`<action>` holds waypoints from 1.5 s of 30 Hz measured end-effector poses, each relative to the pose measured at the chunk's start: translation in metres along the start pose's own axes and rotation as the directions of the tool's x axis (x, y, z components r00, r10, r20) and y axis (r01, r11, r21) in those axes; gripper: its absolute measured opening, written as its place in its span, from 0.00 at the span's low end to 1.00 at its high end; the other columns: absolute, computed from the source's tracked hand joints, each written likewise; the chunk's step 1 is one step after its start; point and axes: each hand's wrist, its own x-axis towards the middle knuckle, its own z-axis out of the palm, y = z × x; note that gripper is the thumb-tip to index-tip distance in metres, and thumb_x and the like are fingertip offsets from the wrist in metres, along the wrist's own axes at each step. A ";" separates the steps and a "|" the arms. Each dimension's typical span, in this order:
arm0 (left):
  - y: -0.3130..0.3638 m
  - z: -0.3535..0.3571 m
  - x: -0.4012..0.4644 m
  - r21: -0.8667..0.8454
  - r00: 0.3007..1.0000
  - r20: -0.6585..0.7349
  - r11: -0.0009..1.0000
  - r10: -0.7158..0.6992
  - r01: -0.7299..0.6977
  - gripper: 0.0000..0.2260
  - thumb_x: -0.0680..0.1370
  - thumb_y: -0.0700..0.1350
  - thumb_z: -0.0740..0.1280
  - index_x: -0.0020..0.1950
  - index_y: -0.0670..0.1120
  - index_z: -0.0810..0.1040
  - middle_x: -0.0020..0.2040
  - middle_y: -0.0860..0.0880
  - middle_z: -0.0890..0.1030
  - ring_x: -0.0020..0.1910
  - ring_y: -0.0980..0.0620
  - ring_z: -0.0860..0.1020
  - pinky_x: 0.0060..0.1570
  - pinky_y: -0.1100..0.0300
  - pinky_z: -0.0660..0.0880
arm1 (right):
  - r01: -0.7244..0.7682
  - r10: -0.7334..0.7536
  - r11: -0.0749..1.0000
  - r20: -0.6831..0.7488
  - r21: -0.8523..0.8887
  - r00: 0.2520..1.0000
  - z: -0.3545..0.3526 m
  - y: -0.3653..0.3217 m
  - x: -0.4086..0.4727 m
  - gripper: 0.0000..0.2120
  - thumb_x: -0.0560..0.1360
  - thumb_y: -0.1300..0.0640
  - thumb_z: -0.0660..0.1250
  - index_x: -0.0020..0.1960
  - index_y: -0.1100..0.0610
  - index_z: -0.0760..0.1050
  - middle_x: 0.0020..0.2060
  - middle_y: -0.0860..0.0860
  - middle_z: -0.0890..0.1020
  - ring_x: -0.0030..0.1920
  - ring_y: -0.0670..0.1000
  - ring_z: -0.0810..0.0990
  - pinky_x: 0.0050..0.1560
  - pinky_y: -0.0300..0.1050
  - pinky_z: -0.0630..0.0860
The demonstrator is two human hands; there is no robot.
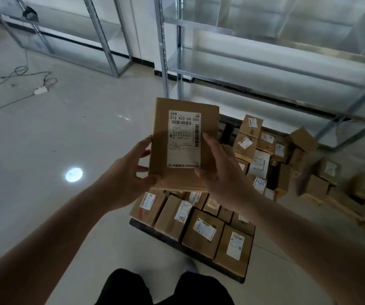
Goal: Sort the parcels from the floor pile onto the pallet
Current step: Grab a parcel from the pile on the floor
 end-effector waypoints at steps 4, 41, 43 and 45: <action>-0.028 -0.039 0.061 -0.007 0.999 0.007 0.999 0.037 -0.037 0.42 0.78 0.45 0.74 0.81 0.66 0.52 0.77 0.55 0.70 0.67 0.48 0.78 0.48 0.57 0.82 | -0.036 0.036 0.999 -0.010 0.011 0.999 0.015 -0.014 0.068 0.37 0.83 0.57 0.67 0.84 0.39 0.51 0.77 0.49 0.63 0.75 0.55 0.66 0.68 0.48 0.71; -0.500 0.103 0.478 -0.203 0.829 0.349 0.828 -0.437 0.522 0.19 0.77 0.37 0.71 0.63 0.55 0.76 0.54 0.49 0.86 0.51 0.48 0.86 0.54 0.43 0.83 | -0.588 0.697 0.547 0.066 0.595 0.714 0.478 0.294 0.339 0.45 0.78 0.65 0.72 0.82 0.35 0.52 0.79 0.45 0.66 0.76 0.48 0.68 0.72 0.58 0.75; -0.519 0.111 0.489 -0.221 0.821 0.363 0.815 -0.441 0.536 0.20 0.77 0.37 0.70 0.66 0.53 0.75 0.53 0.49 0.86 0.50 0.49 0.87 0.52 0.45 0.84 | -0.592 0.713 0.545 0.043 0.594 0.700 0.488 0.308 0.351 0.42 0.78 0.63 0.71 0.82 0.37 0.55 0.77 0.44 0.68 0.75 0.49 0.70 0.72 0.60 0.74; -0.536 0.122 0.500 -0.217 0.806 0.395 0.808 -0.440 0.547 0.21 0.77 0.36 0.70 0.67 0.52 0.74 0.53 0.49 0.86 0.49 0.49 0.87 0.48 0.47 0.84 | -0.601 0.736 0.532 0.026 0.596 0.677 0.498 0.322 0.360 0.40 0.79 0.62 0.69 0.82 0.39 0.56 0.78 0.45 0.67 0.76 0.50 0.69 0.72 0.62 0.73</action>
